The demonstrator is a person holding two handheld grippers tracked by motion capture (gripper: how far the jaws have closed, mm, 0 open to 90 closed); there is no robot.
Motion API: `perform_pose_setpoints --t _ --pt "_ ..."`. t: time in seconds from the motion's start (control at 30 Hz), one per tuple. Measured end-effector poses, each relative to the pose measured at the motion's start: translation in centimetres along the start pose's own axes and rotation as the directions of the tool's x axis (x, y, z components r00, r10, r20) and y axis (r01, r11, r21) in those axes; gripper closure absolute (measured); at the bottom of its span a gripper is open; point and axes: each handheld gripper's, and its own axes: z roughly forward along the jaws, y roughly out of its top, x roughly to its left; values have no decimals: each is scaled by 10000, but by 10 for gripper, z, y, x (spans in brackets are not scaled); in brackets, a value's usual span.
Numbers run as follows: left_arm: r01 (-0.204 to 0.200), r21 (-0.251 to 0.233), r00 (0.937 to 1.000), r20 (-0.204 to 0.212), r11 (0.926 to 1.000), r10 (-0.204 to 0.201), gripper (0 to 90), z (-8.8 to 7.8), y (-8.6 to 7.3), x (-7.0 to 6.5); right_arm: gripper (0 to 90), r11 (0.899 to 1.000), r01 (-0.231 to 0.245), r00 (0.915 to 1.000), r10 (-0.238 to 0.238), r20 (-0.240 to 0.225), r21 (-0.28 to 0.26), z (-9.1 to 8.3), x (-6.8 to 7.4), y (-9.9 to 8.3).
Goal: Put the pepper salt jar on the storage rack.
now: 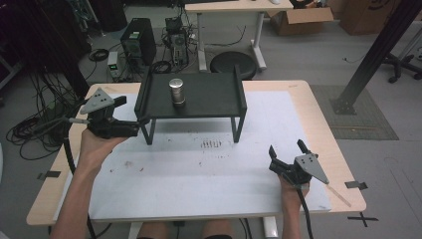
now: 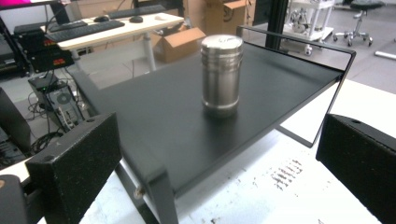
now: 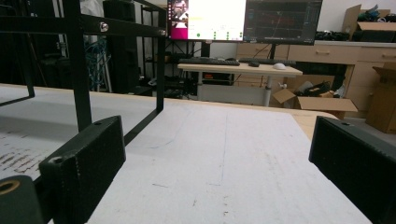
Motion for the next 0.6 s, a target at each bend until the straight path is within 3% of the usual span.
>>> perform_pose_setpoints --t 0.4,0.6 --pt "634 -250 9973 -350 9977 -643 2 -14 -50 12 33 10000 -9 10000 9 -6 2 0 0 0" --pt "475 -250 9961 -731 9986 -492 3 -21 -74 19 33 10000 7 10000 -7 -14 10 0 0 0"
